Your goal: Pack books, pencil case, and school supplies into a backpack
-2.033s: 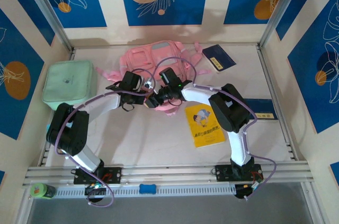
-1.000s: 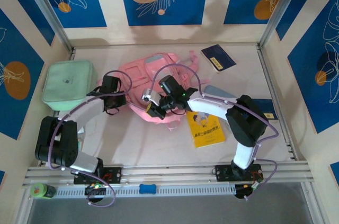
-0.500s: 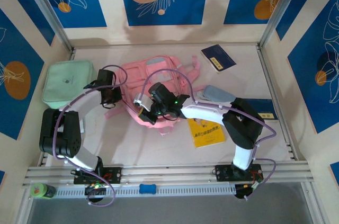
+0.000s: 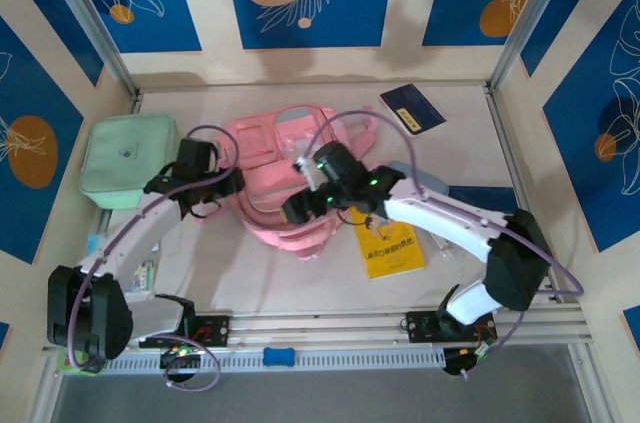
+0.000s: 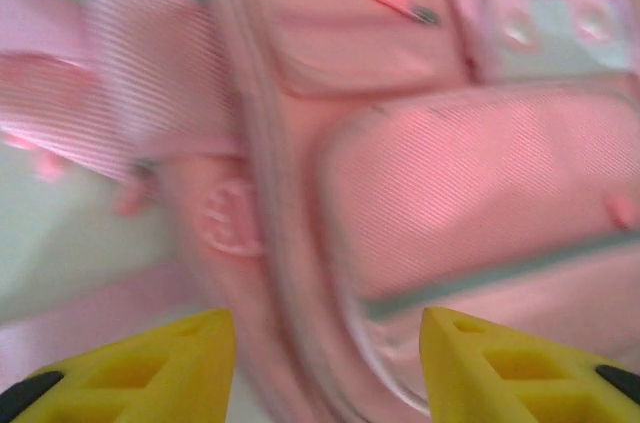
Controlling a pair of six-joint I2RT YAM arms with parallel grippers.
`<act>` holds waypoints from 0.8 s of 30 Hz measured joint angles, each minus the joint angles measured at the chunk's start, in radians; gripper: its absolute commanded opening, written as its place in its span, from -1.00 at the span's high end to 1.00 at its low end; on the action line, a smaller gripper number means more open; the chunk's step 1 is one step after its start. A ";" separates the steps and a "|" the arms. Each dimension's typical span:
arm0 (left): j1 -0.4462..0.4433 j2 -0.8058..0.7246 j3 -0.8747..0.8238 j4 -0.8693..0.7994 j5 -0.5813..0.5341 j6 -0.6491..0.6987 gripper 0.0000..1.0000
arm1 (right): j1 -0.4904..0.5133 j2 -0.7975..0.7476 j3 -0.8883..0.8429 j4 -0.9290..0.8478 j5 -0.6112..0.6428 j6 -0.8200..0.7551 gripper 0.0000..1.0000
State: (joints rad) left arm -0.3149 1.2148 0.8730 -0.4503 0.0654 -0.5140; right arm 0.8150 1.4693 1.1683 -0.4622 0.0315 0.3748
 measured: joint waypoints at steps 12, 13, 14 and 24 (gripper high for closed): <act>-0.660 0.079 -0.013 0.227 -0.078 -0.396 -0.22 | -0.555 -0.168 -0.285 -0.283 0.005 0.236 -0.79; -0.686 0.114 -0.009 0.252 -0.084 -0.418 -0.22 | -0.581 -0.170 -0.295 -0.284 0.002 0.237 -0.79; -0.713 0.162 0.000 0.280 -0.084 -0.441 -0.22 | -0.604 -0.170 -0.306 -0.284 -0.005 0.237 -0.79; -0.792 0.545 0.164 0.434 -0.075 -0.544 -0.15 | -0.681 -0.109 -0.386 -0.248 -0.043 0.240 -0.80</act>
State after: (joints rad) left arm -1.1069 1.7599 1.0374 -0.0166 -0.0093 -1.0576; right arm 0.1341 1.3598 0.7826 -0.7101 -0.0120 0.6147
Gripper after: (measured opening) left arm 0.591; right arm 0.900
